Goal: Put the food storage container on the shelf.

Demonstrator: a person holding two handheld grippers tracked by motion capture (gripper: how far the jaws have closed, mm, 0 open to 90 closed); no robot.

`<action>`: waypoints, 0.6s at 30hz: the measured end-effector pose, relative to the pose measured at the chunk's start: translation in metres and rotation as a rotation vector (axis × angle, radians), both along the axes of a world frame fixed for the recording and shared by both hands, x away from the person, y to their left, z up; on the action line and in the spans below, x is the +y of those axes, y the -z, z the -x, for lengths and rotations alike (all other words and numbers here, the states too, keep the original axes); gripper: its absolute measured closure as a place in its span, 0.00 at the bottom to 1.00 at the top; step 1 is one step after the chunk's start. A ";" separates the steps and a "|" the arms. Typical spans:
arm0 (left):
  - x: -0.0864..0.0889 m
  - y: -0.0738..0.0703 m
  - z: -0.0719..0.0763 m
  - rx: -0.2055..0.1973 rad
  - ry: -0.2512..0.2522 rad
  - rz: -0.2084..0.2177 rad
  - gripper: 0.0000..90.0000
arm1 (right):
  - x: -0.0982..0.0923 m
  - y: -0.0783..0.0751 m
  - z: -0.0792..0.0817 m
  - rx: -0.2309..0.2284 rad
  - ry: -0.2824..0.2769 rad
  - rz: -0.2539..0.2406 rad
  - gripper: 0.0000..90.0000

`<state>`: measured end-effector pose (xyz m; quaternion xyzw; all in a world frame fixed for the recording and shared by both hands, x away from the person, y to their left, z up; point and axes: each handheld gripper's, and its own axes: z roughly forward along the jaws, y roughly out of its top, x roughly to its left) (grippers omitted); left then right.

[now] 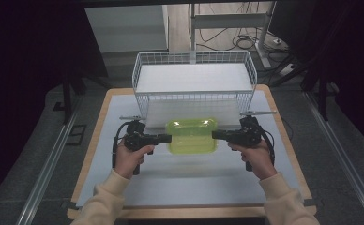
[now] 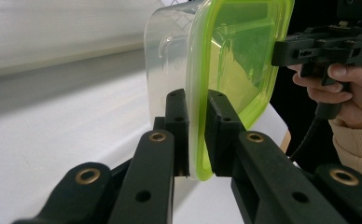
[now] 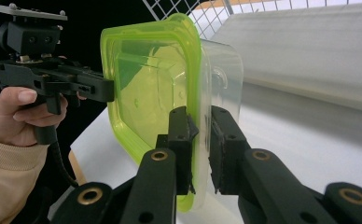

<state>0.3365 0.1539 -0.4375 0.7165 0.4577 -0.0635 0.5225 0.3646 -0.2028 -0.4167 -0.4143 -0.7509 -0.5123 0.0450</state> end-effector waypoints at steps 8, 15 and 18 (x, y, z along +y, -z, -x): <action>0.000 -0.018 -0.001 -0.034 0.002 -0.007 0.90 | -0.001 -0.016 0.001 -0.028 0.005 -0.005 0.89; 0.001 -0.036 -0.004 -0.053 0.004 0.004 0.90 | 0.000 -0.034 0.000 -0.056 0.005 -0.013 0.89; 0.001 -0.044 -0.006 -0.062 0.003 0.008 0.90 | 0.000 -0.041 -0.001 -0.068 0.004 -0.017 0.89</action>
